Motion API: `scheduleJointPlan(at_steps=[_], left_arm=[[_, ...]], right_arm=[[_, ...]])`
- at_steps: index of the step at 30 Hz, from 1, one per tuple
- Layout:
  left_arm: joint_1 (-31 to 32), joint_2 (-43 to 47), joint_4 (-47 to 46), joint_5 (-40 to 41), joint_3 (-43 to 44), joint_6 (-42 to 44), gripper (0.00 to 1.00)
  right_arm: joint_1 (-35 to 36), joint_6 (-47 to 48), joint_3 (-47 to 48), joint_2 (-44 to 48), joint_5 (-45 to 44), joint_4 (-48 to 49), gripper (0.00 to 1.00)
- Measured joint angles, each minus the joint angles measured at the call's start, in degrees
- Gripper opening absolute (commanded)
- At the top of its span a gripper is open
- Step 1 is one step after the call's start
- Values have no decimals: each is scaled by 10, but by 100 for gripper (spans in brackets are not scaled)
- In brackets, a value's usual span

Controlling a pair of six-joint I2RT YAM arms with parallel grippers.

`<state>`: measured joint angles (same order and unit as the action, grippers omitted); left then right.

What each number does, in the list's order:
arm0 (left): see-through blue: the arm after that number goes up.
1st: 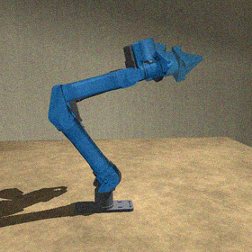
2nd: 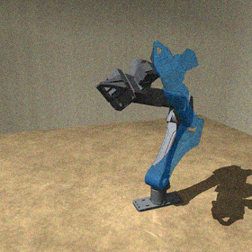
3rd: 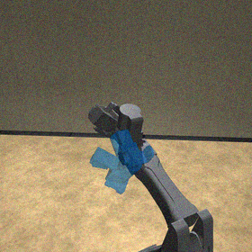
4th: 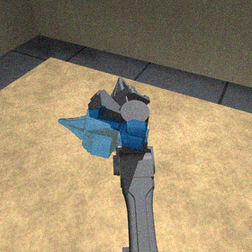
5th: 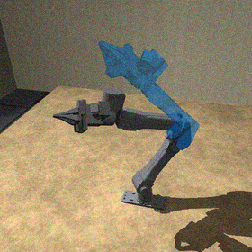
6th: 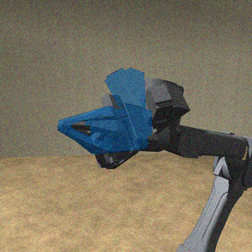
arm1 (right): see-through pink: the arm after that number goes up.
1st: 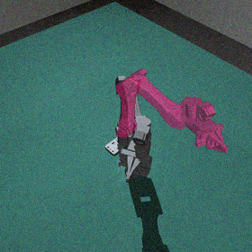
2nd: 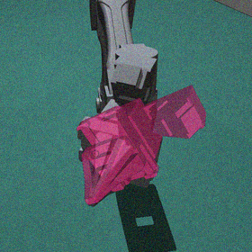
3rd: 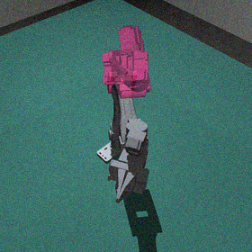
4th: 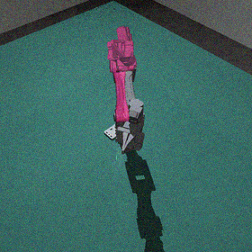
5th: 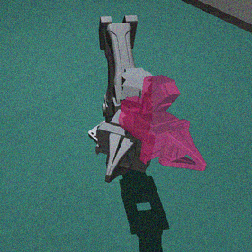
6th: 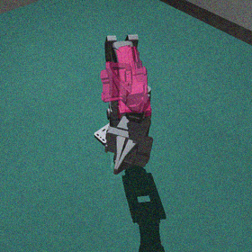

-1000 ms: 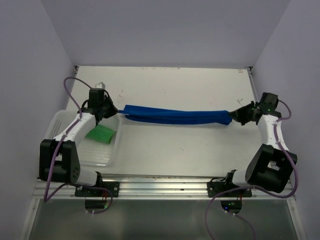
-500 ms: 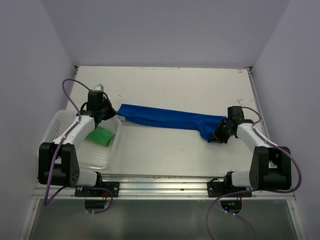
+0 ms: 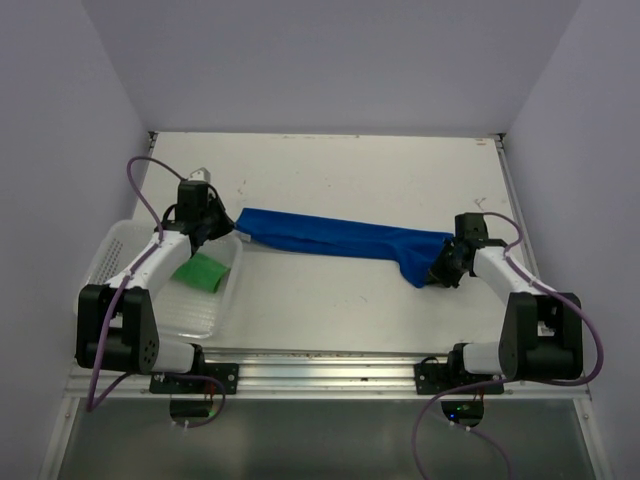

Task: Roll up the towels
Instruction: Flatten the towel

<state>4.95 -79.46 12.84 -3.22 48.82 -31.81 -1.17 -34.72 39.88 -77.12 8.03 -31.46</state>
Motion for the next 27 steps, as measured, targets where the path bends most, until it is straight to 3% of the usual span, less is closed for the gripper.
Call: scheduleJointPlan(at_steps=[6, 15, 20, 25, 27], left_arm=[[0, 0, 0, 0, 0, 0, 0], [1, 0, -5, 0, -5, 2, 0], [1, 0, -8, 0, -7, 2, 0], [4, 0, -9, 0, -7, 7, 0], [6, 0, -9, 0, -7, 10, 0]], right_arm=[[0, 4, -1, -1, 0, 0, 28], [0, 3, -21, -24, 7, 25, 27], [0, 2, -20, -34, 19, 41, 21], [0, 1, -19, -38, 19, 51, 0], [0, -2, -17, -39, 18, 49, 0]])
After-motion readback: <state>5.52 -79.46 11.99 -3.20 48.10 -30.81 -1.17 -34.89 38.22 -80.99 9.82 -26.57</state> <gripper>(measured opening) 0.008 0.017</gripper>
